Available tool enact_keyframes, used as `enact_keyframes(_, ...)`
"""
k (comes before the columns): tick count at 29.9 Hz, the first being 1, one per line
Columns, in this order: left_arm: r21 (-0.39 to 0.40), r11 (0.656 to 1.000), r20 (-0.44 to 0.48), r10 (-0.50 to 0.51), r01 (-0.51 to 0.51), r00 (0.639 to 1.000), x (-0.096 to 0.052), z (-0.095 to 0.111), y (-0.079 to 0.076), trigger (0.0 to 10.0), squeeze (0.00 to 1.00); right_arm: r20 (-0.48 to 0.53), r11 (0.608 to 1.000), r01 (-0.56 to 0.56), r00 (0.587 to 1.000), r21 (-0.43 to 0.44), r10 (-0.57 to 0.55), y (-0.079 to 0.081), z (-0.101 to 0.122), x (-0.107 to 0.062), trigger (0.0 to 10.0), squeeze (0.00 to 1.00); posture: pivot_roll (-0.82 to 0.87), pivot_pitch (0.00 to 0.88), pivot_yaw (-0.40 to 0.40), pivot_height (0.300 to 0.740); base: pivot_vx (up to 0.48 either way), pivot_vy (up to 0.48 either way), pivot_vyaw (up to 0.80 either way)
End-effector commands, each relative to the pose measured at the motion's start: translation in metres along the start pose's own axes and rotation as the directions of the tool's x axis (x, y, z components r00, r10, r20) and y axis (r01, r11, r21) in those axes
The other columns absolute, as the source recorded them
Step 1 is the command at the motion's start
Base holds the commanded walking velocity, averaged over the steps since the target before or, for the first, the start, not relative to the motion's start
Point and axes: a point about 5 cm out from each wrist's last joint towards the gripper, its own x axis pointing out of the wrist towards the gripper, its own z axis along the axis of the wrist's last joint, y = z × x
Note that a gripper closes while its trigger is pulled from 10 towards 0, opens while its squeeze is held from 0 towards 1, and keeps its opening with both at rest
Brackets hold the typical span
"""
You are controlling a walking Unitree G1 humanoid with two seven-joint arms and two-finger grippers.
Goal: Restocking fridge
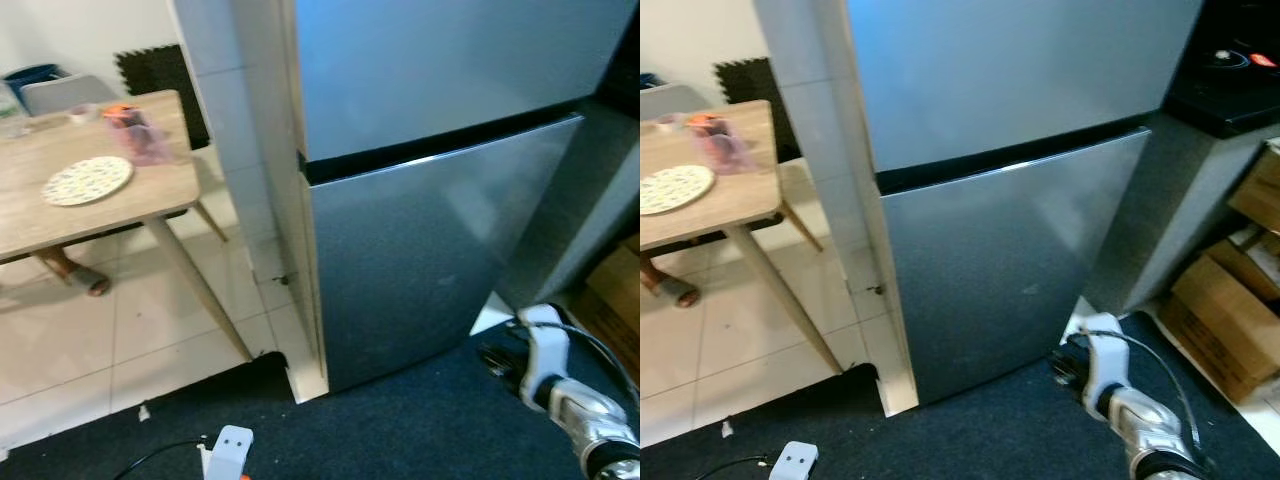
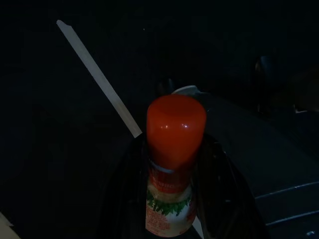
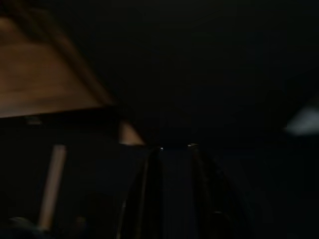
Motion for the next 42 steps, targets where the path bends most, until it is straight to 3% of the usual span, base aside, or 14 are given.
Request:
enact_keyframes(1, -0.003, 1.0, -0.025, -0.006, 0.006, 1.0, -0.001, -0.006, 0.0, 10.0, 0.0, 0.073, 0.998, -0.062, 0.995, -0.016, 0.063, 0.003, 0.018, 0.006, 10.0, 1.0, -0.05, 0.003, 0.015, 0.74, 0.0, 0.0, 0.0)
enact_keyframes(3, -0.004, 1.0, -0.022, -0.008, 0.008, 1.0, 0.0, -0.003, 0.0, 10.0, 0.0, 0.147, 0.986, -0.161, 0.975, -0.052, 0.167, 0.008, 0.039, 0.011, 10.0, 1.0, -0.05, 0.004, 0.015, 0.74, 0.0, 0.0, 0.0)
enact_keyframes(7, -0.005, 1.0, -0.017, -0.01, 0.01, 1.0, 0.0, -0.001, -0.001, 10.0, 0.0, 0.25, 0.907, -0.396, 0.872, -0.144, 0.42, 0.022, 0.078, 0.009, 10.0, 1.0, -0.05, 0.005, 0.014, 0.74, 0.0, 0.0, 0.0)
enact_keyframes(9, -0.005, 1.0, -0.017, -0.01, 0.01, 1.0, 0.0, -0.001, -0.001, 10.0, 0.0, 0.25, 0.907, -0.396, 0.872, -0.144, 0.42, 0.022, 0.078, 0.009, 10.0, 1.0, -0.05, 0.005, 0.014, 0.74, 0.0, 0.0, 0.0)
enact_keyframes(12, -0.005, 1.0, -0.016, -0.011, 0.011, 1.0, 0.0, 0.0, -0.001, 10.0, 0.0, 0.266, 0.798, -0.549, 0.754, -0.248, 0.601, 0.033, 0.105, -0.005, 10.0, 1.0, -0.05, 0.007, 0.015, 0.74, 0.0, 0.0, 0.0)
enact_keyframes(13, -0.004, 1.0, -0.016, -0.012, 0.012, 1.0, 0.0, 0.0, -0.001, 10.0, 0.0, 0.262, 0.768, -0.576, 0.723, -0.281, 0.639, 0.036, 0.113, -0.009, 10.0, 1.0, -0.05, 0.007, 0.015, 0.74, 0.0, 0.0, 0.0)
enact_keyframes(14, -0.004, 1.0, -0.016, -0.012, 0.012, 1.0, 0.0, 0.0, -0.001, 10.0, 0.0, 0.262, 0.768, -0.576, 0.723, -0.281, 0.639, 0.036, 0.113, -0.009, 10.0, 1.0, -0.05, 0.007, 0.015, 0.74, 0.0, 0.0, 0.0)
enact_keyframes(15, -0.003, 1.0, -0.016, -0.013, 0.013, 1.0, 0.0, 0.0, 0.0, 10.0, 0.0, 0.274, 0.718, -0.612, 0.666, -0.331, 0.694, 0.042, 0.13, -0.014, 10.0, 1.0, -0.06, 0.009, 0.015, 0.74, 0.0, 0.0, 0.0)
enact_keyframes(22, -0.005, 1.0, -0.015, -0.017, 0.017, 1.0, 0.0, 0.001, -0.001, 10.0, 0.0, 0.295, 0.642, -0.651, 0.572, -0.405, 0.766, 0.056, 0.16, -0.02, 10.0, 1.0, -0.06, 0.009, 0.015, 0.74, 0.0, 0.0, 0.0)
enact_keyframes(26, -0.005, 1.0, -0.011, -0.024, 0.024, 1.0, 0.001, 0.003, -0.003, 10.0, 0.0, 0.293, 0.652, -0.557, 0.601, -0.515, 0.744, 0.069, 0.187, -0.005, 10.0, 1.0, -0.06, 0.013, 0.01, 0.74, 0.0, 0.0, 0.0)
enact_keyframes(27, -0.005, 1.0, -0.011, -0.027, 0.027, 1.0, 0.001, 0.003, -0.004, 10.0, 0.0, 0.277, 0.654, -0.523, 0.624, -0.547, 0.731, 0.073, 0.193, 0.002, 10.0, 0.64, -0.06, 0.012, 0.003, 0.74, 0.0, 0.0, 0.0)
enact_keyframes(28, -0.003, 1.0, -0.012, -0.029, 0.029, 1.0, 0.001, 0.003, -0.005, 10.0, 0.0, 0.267, 0.661, -0.496, 0.648, -0.563, 0.714, 0.076, 0.196, 0.009, 10.0, 0.0, -0.06, 0.012, 0.003, 0.74, 0.0, 0.0, 0.0)
enact_keyframes(35, 0.0, 0.999, -0.015, -0.034, 0.034, 0.999, 0.002, 0.001, -0.006, 10.0, 0.0, 0.228, 0.672, -0.431, 0.714, -0.602, 0.662, 0.087, 0.206, 0.027, 10.0, 0.0, -0.06, 0.012, 0.003, 0.74, 0.0, 0.0, 0.0)
enact_keyframes(42, 0.01, 0.999, -0.019, -0.036, 0.036, 0.999, 0.001, 0.0, -0.007, 10.0, 0.0, 0.171, 0.639, -0.381, 0.757, -0.668, 0.631, 0.104, 0.216, 0.05, 10.0, 0.0, -0.05, 0.022, 0.001, 0.74, 0.0, 0.0, 0.0)
